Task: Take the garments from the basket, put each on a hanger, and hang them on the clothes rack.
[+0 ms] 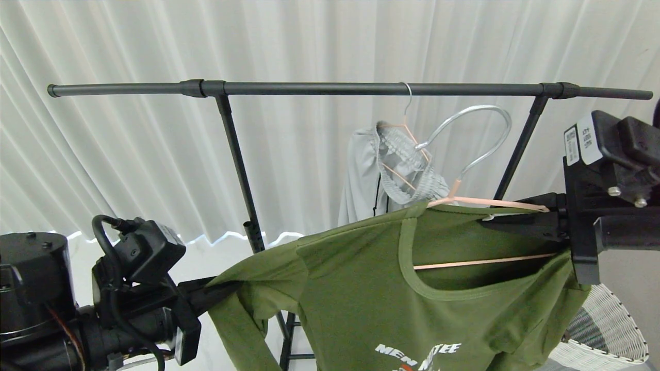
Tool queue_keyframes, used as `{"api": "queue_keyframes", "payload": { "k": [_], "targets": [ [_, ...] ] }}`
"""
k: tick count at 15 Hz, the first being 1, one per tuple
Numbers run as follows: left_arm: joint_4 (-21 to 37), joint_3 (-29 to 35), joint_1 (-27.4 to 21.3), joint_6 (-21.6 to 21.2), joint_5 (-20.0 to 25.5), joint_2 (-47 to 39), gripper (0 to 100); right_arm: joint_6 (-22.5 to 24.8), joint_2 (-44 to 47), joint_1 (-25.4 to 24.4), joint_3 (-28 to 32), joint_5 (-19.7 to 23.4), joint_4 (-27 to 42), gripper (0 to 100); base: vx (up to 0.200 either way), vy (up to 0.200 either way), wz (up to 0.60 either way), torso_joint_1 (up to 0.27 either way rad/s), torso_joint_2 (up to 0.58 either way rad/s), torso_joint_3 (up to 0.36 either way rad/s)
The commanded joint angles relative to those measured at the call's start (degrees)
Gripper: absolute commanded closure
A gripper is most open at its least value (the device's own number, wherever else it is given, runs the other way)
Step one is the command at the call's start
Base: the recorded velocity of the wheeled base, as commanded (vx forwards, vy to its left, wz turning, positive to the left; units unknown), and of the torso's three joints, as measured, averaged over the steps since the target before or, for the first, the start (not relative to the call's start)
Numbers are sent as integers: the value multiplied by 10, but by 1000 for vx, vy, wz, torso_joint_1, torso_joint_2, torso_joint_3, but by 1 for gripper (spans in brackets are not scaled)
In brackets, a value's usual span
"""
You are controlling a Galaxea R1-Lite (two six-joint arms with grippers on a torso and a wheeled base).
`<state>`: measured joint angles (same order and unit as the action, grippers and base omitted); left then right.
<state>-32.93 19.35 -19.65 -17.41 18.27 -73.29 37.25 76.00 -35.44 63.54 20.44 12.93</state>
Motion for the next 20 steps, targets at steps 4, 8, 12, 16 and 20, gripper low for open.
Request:
{"api": "queue_keyframes", "payload": {
  "k": [4,8,12,16,20],
  "targets": [
    [0,-14,96,-64,-5,2,100,-46,-16,13,-3,-11,6,100,0,0,0,0,0,0],
    [0,-12,92,-73,-4,3,100,-60,-16,13,-3,-18,5,100,0,0,0,0,0,0],
    [0,-11,80,-71,-4,9,0,-61,-16,13,-3,-30,6,100,0,0,0,0,0,0],
    [0,-14,84,-67,-6,32,0,-155,-16,13,-3,-135,17,100,0,0,0,0,0,0],
    [-1,-13,129,-56,-27,32,0,-266,-44,14,-3,-233,112,100,0,0,0,0,0,0]
  ]
}}
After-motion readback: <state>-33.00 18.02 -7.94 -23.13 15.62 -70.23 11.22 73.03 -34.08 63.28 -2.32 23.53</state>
